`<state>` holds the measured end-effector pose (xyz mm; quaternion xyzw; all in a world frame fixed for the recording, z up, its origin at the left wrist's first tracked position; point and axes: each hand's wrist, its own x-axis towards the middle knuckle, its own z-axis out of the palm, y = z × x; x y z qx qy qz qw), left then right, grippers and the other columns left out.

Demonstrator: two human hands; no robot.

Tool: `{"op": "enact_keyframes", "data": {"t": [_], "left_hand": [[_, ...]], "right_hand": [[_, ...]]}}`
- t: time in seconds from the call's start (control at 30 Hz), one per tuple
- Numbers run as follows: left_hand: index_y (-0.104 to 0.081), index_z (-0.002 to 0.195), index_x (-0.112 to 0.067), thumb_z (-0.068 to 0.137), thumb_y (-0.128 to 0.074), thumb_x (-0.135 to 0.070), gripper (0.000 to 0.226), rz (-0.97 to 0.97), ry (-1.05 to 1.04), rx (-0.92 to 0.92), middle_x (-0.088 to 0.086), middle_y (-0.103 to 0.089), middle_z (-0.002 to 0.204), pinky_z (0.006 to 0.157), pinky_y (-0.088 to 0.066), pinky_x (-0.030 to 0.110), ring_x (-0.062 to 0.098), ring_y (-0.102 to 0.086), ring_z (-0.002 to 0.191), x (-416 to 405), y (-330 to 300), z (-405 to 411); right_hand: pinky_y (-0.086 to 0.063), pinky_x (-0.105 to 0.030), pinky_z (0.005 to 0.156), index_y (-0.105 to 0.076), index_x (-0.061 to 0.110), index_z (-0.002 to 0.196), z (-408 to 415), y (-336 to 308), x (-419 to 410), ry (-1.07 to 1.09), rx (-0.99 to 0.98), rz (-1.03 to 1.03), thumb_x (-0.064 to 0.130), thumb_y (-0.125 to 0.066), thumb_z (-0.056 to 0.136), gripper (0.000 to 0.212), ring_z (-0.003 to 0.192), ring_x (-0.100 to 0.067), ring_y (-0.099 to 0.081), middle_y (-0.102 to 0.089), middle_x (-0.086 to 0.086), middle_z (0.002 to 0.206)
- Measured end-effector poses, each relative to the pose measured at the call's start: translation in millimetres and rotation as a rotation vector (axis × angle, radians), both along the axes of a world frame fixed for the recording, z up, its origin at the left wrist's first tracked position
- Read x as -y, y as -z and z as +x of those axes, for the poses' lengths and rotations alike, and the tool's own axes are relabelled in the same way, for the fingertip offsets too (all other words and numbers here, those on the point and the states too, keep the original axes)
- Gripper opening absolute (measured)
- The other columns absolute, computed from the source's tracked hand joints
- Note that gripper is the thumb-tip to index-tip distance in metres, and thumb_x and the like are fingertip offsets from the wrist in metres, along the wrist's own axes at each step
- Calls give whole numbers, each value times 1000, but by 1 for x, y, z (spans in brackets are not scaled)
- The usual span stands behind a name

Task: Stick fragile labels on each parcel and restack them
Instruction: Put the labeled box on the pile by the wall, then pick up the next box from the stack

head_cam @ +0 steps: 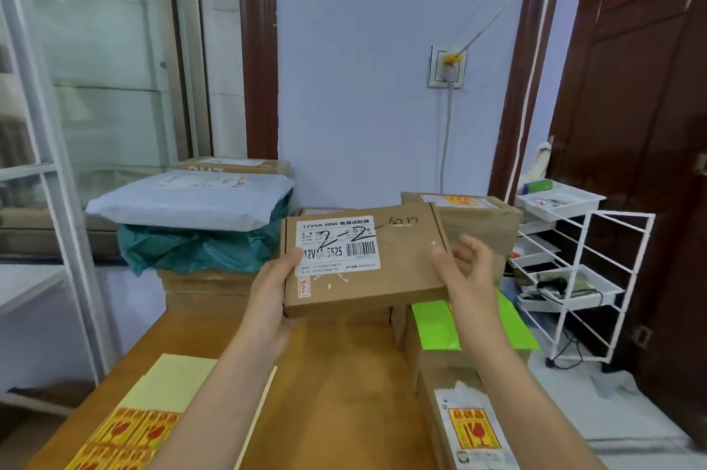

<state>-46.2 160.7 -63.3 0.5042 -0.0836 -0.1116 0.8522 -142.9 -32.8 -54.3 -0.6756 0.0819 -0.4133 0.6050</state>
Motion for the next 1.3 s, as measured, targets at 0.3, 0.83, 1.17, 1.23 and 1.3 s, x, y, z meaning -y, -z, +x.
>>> {"op": "enact_keyframes", "data": {"t": [0.3, 0.83, 1.17, 1.23, 1.3], "left_hand": [[-57, 124, -11, 90, -59, -30, 40, 100, -56, -58, 10, -73, 100, 72, -51, 37, 22, -67, 81, -49, 51, -29], [-56, 114, -10, 97, -49, -29, 27, 673, -151, 17, 5, -65, 106, 68, -45, 28, 21, -61, 94, -63, 137, -57], [-29, 148, -15, 99, -47, -18, 52, 765, -67, 165, -5, -48, 129, 97, -35, 24, 13, -45, 118, -52, 131, -73], [-28, 148, -18, 98, -48, -17, 53, 772, -47, 205, -8, -48, 129, 97, -33, 21, 10, -43, 115, -52, 132, -74], [-31, 145, -21, 98, -49, -15, 51, 783, -32, 255, -18, -48, 119, 93, -33, 17, 6, -42, 110, -50, 133, -76]], "right_hand": [[-39, -30, 109, -36, 40, 140, -28, 52, -48, -264, -70, 16, 14, -57, 93, 58, 126, 1, -48, -50, 21, 135], [-41, -28, 99, -46, 24, 139, -44, 166, -74, -85, -415, 122, 22, -56, 95, 45, 118, -11, -54, -60, 12, 121], [-18, -20, 110, -33, 16, 147, -41, 164, -73, 97, -567, -437, 23, -51, 96, 54, 141, -15, -27, -32, -1, 153], [-11, -25, 115, -37, 17, 145, -40, 164, -74, 119, -585, -574, 21, -52, 95, 52, 142, -15, -23, -30, 0, 154], [-5, -33, 117, -49, 16, 138, -39, 164, -77, 152, -572, -723, 19, -52, 94, 44, 142, -19, -28, -37, -2, 150]]}}
